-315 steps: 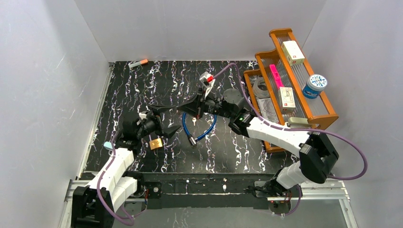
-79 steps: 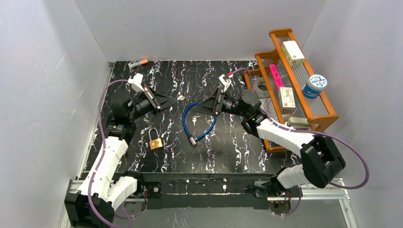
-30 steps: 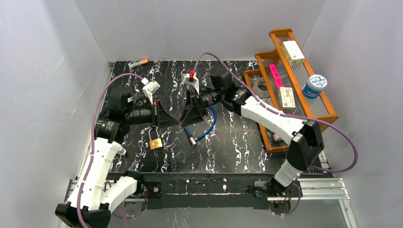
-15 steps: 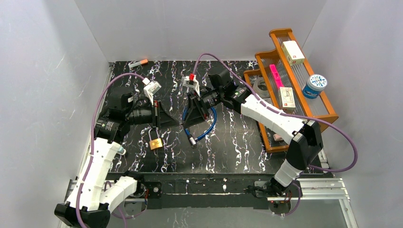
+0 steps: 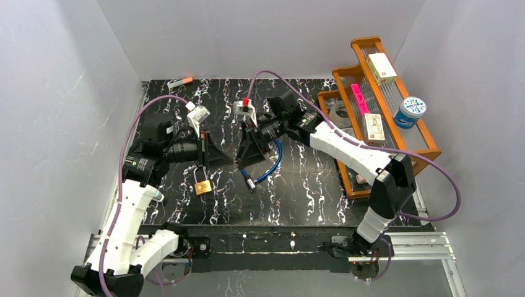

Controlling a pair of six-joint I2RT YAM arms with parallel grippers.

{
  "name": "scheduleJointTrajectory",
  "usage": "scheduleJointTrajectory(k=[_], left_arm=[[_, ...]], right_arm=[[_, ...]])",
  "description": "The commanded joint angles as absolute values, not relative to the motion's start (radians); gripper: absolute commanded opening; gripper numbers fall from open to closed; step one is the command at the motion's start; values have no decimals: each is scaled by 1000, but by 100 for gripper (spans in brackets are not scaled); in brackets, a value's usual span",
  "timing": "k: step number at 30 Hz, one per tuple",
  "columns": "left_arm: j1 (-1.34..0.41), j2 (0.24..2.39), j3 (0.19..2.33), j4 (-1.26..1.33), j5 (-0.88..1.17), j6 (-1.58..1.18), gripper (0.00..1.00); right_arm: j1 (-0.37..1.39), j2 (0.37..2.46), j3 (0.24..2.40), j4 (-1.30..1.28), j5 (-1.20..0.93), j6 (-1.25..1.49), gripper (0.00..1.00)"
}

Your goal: Unlock with the key

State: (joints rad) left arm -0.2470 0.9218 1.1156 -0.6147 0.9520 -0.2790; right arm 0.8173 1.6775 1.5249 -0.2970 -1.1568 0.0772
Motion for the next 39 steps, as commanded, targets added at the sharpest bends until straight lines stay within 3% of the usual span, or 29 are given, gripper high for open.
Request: scheduleJointTrajectory(k=[1, 4, 8, 10, 13, 15, 21, 34, 39], left_arm=[[-251, 910, 1140, -634, 980, -269, 0], [-252, 908, 1138, -632, 979, -268, 0], [-252, 907, 1132, -632, 979, -268, 0], [-252, 907, 1130, -632, 979, -268, 0], [-253, 905, 1127, -632, 977, -267, 0], [-253, 904, 1126, -632, 976, -267, 0], [-255, 904, 1125, -631, 974, -268, 0], [-256, 916, 1135, -633, 956, -264, 0], [-256, 922, 1138, -633, 956, -264, 0]], right_arm=[[824, 1687, 1576, -287, -1086, 104, 39], [823, 1687, 1576, -295, -1057, 103, 24], [820, 1671, 1564, -304, -1042, 83, 20], [818, 1664, 1559, -304, -1047, 77, 28], [818, 1655, 1553, -298, -1055, 73, 55], [816, 1647, 1547, -290, -1049, 74, 57], [799, 1626, 1548, -303, -995, 67, 50], [772, 1612, 1573, -424, -973, -45, 53], [774, 1623, 1574, -379, -1034, -17, 39]])
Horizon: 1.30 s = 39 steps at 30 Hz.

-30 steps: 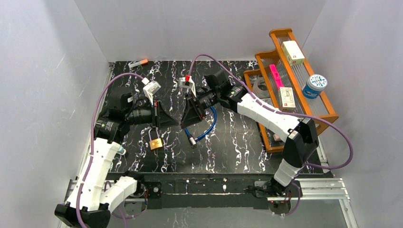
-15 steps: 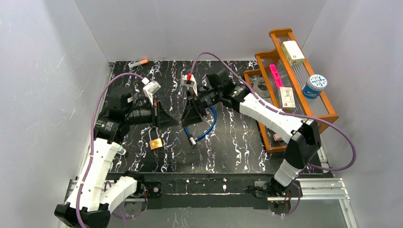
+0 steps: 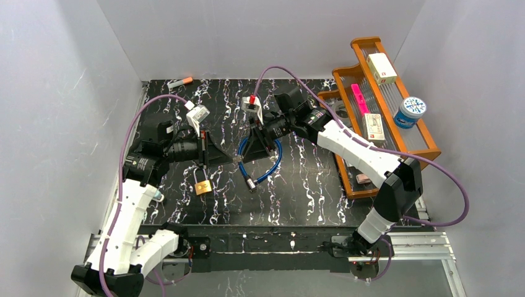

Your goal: Unlock with the key

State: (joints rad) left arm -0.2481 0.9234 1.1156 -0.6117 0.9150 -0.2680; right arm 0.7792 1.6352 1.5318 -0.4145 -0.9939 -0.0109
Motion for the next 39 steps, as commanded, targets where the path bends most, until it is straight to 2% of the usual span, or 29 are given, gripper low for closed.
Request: scheduleJointTrajectory(k=[1, 4, 8, 12, 18, 27, 31, 35, 39], left_arm=[[-255, 923, 1136, -633, 953, -264, 0], [-256, 926, 1132, -633, 943, -265, 0], [-256, 930, 1131, -633, 941, -267, 0], [-256, 933, 1130, -633, 942, -266, 0], [-257, 932, 1129, -631, 943, -264, 0], [-258, 919, 1127, -634, 943, -240, 0], [-258, 919, 1130, -634, 944, -239, 0], [-259, 922, 1132, -633, 949, -239, 0], [-259, 923, 1133, -634, 953, -238, 0]], right_arm=[[774, 1623, 1572, -365, -1049, -10, 42], [774, 1614, 1551, -302, -1081, 35, 54], [777, 1612, 1533, -227, -1101, 89, 57], [785, 1631, 1533, -163, -1094, 138, 53], [801, 1652, 1530, -128, -1151, 160, 36], [802, 1658, 1542, -273, -1166, 53, 35], [803, 1679, 1576, -355, -1152, 5, 29], [804, 1688, 1595, -388, -1138, -32, 31], [804, 1695, 1603, -388, -1135, -31, 19]])
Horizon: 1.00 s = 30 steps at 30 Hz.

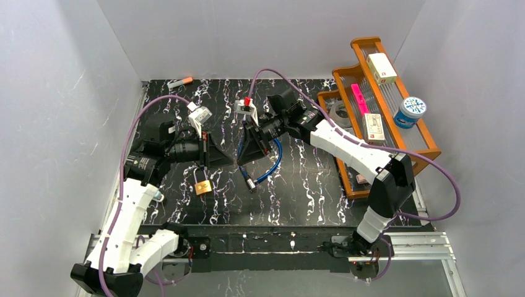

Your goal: Unlock with the key

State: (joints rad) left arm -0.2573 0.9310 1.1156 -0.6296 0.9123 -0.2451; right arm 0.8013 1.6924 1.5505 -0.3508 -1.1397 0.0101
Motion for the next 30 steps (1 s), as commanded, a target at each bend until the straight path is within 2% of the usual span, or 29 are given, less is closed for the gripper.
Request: scheduleJointTrajectory(k=[1, 3, 4, 9, 11, 12, 14, 17, 19, 23, 27, 30], left_arm=[[-259, 923, 1132, -634, 953, -238, 0], [-259, 923, 1132, -633, 953, -238, 0], [-260, 923, 1134, -634, 951, -240, 0], [-259, 932, 1144, -633, 943, -242, 0], [-259, 937, 1150, -631, 943, -242, 3], [-259, 939, 1154, -632, 942, -242, 8], [-260, 942, 1162, -632, 925, -244, 29], [-259, 946, 1179, -632, 874, -247, 70], [-259, 937, 1190, -632, 803, -254, 84], [-259, 895, 1165, -555, 639, -347, 93], [-258, 860, 1107, -500, 400, -447, 94], [-258, 851, 1062, -530, 126, -539, 93]], right_arm=[[804, 1694, 1602, -383, -1138, -29, 15], [804, 1690, 1593, -361, -1143, -14, 4], [804, 1685, 1586, -341, -1143, -8, 1], [804, 1651, 1524, -234, -1131, 64, 1], [804, 1640, 1501, -210, -1121, 79, 1], [804, 1633, 1491, -190, -1115, 90, 1], [804, 1619, 1469, -163, -1095, 109, 1], [802, 1593, 1425, -95, -1049, 154, 1], [802, 1573, 1390, -47, -1019, 190, 1], [802, 1525, 1310, 52, -923, 267, 1], [801, 1469, 1230, 134, -817, 362, 1], [801, 1427, 1170, 192, -704, 461, 1]])
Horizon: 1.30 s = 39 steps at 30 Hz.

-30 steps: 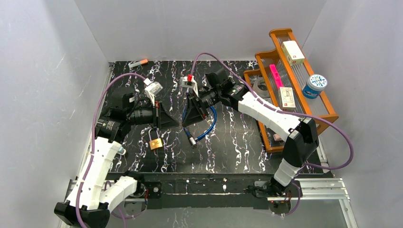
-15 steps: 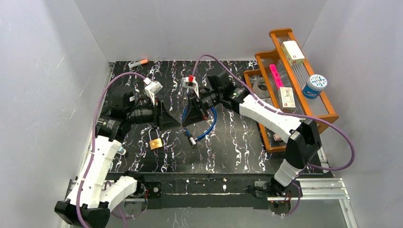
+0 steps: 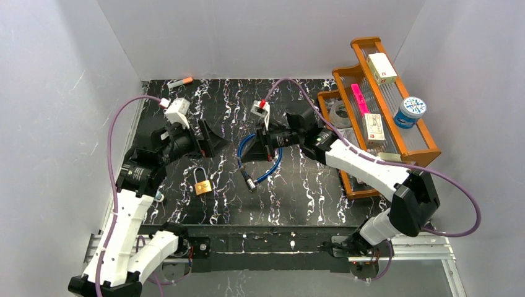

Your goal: Unlock with the key

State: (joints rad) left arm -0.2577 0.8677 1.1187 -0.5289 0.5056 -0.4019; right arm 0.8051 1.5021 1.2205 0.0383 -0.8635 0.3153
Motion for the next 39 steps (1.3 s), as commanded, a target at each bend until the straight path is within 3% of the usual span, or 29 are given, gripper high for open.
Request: scheduleJointTrajectory(k=[1, 3, 6, 12, 21, 39], left_arm=[[-259, 850, 1047, -555, 13, -575, 93], [-259, 853, 1014, -610, -164, -653, 92], [-258, 882, 970, -667, -267, -705, 92], [-258, 981, 901, -666, -205, -676, 98], [-259, 1116, 795, -668, -187, -657, 98], [-259, 1295, 676, -525, -158, -657, 79]], right_arm=[[801, 1411, 1149, 215, -664, 499, 1], [801, 1385, 1111, 243, -601, 580, 1], [801, 1351, 1072, 256, -511, 691, 1], [801, 1340, 1060, 245, -440, 786, 1], [801, 1346, 1032, 220, -419, 797, 1], [801, 1367, 1017, 208, -423, 802, 1]])
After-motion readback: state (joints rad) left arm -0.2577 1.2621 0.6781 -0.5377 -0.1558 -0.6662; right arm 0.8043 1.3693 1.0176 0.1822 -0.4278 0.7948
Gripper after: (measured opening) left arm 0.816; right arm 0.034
